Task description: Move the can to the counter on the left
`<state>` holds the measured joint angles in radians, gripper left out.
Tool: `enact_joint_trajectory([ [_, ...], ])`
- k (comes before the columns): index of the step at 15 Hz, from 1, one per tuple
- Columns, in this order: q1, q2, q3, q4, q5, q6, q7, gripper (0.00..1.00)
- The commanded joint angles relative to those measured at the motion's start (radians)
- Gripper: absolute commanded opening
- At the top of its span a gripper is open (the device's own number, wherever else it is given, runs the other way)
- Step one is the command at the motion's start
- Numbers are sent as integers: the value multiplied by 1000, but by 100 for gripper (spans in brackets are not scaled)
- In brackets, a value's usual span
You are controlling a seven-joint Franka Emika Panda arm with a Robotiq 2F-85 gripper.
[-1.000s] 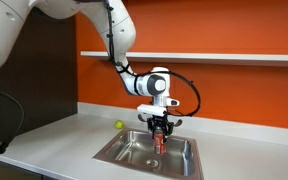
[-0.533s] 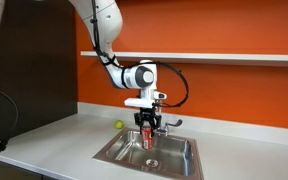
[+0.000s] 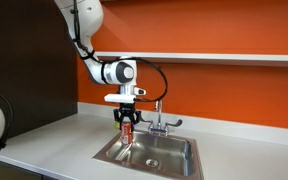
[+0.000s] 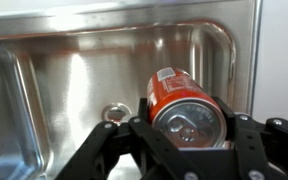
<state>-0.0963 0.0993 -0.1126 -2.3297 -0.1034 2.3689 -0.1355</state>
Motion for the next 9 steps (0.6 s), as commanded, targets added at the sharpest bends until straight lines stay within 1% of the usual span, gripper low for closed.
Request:
enact_joint_trajectory([
  [1,26,-58,38,-47,0,-30,-46,38],
  [9,99,-50,118,-72,22,-44,-95,38],
])
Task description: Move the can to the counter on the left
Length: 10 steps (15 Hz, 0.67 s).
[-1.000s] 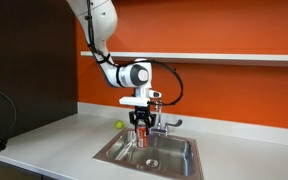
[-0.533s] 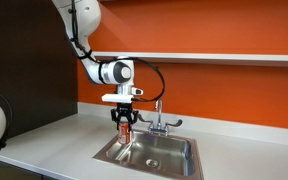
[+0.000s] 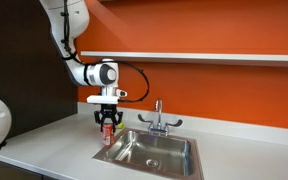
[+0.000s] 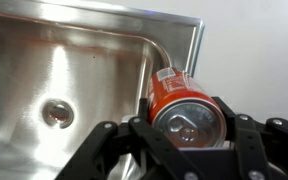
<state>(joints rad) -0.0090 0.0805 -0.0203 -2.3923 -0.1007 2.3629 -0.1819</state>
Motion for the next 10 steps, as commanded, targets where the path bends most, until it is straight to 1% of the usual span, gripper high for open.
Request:
enact_joint_trajectory([
  [1,19,-32,33,-10,22,-42,-53,38],
  [5,40,-16,61,-11,48,-37,-89,38],
  [10,56,4,90,-15,108,-21,-147,38],
])
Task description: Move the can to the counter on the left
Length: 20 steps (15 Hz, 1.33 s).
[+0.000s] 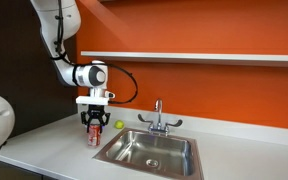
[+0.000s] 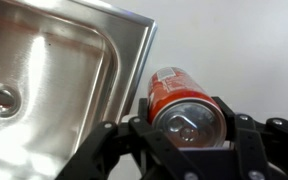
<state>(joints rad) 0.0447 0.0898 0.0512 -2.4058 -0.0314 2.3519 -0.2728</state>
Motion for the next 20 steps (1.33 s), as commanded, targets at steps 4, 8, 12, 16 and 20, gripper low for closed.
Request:
enact_joint_trajectory([
  [4,11,7,33,-4,55,-5,-70,38],
  [8,17,15,44,-10,56,1,-62,38],
  [12,23,14,52,-22,56,15,-53,38],
  [16,27,10,58,-39,59,38,-49,38],
  [20,23,13,51,-37,48,47,-50,38],
])
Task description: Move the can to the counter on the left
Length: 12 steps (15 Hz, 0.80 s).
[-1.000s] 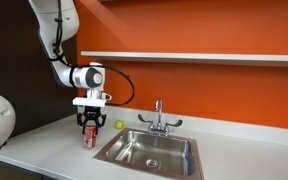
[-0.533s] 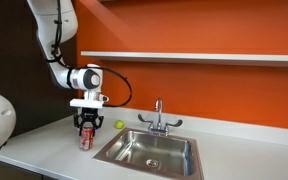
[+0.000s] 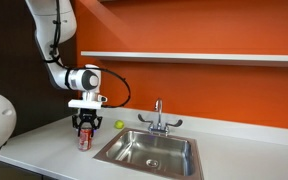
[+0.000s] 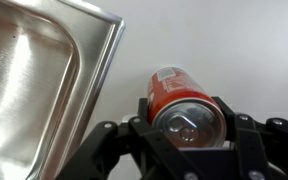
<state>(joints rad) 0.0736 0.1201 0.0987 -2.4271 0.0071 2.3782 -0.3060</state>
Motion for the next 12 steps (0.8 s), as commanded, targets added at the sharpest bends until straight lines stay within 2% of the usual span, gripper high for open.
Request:
enact_joint_trajectory([
  [1,-6,-17,2,-15,6,19,-12,88],
  [2,-6,-16,1,-15,2,19,-12,89],
  [4,-6,-17,0,-16,-1,15,-8,99],
  [12,1,-62,-3,-8,-24,-49,13,100],
])
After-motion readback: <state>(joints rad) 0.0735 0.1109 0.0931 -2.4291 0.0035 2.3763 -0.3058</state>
